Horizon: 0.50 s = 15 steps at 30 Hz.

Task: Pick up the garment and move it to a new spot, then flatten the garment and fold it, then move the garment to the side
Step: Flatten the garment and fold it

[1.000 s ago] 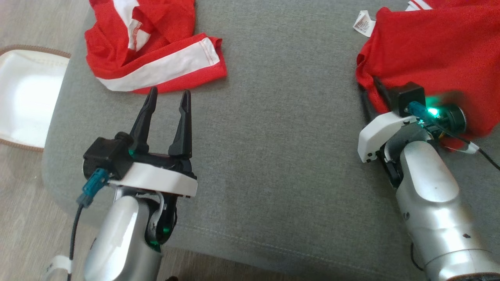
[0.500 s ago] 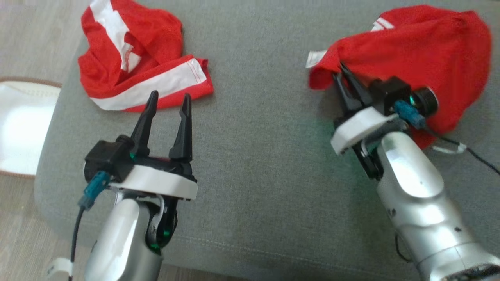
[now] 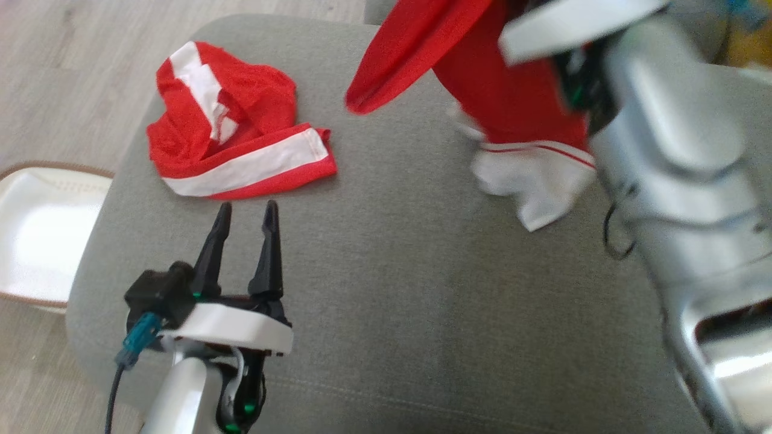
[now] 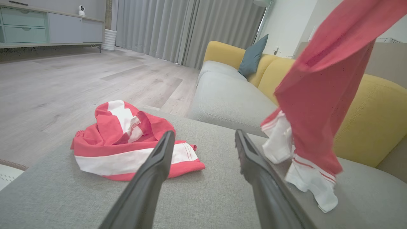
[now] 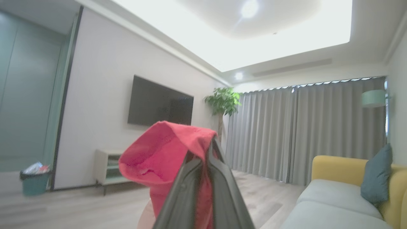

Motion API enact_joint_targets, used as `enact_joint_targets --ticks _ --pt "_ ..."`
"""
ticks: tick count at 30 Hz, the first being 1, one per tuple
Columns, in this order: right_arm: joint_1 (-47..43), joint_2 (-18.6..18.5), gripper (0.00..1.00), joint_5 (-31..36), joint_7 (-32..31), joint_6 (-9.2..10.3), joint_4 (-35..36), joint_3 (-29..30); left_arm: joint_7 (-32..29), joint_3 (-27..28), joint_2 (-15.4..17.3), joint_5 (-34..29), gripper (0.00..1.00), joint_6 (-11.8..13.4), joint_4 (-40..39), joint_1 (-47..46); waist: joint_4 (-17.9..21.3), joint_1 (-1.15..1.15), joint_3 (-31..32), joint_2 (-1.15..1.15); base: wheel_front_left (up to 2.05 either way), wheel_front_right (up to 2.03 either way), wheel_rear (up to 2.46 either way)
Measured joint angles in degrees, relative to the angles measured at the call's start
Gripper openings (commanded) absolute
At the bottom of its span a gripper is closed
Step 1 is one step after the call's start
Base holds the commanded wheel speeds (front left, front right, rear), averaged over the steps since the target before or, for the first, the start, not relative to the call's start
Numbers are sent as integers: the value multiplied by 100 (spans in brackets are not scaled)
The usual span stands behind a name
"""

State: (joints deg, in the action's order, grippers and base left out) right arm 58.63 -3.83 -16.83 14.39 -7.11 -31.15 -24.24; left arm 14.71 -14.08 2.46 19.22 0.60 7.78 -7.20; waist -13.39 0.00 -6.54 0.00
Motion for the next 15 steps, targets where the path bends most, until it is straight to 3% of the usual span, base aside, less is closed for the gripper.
enact_joint_targets --ticks 4,9,15 --pt "543 -9 0 -30 32 0 111 757 0 149 2 -20 100 41 -20 127 178 0 36 0 0 0 0" --pt "383 -96 0 223 31 0 -216 1798 0 311 2 -51 100 35 -74 126 511 0 29 0 0 0 0" --pt "-745 -972 0 372 -324 0 -343 3054 0 344 2 -142 100 -41 -100 113 937 0 -76 0 0 0 0"
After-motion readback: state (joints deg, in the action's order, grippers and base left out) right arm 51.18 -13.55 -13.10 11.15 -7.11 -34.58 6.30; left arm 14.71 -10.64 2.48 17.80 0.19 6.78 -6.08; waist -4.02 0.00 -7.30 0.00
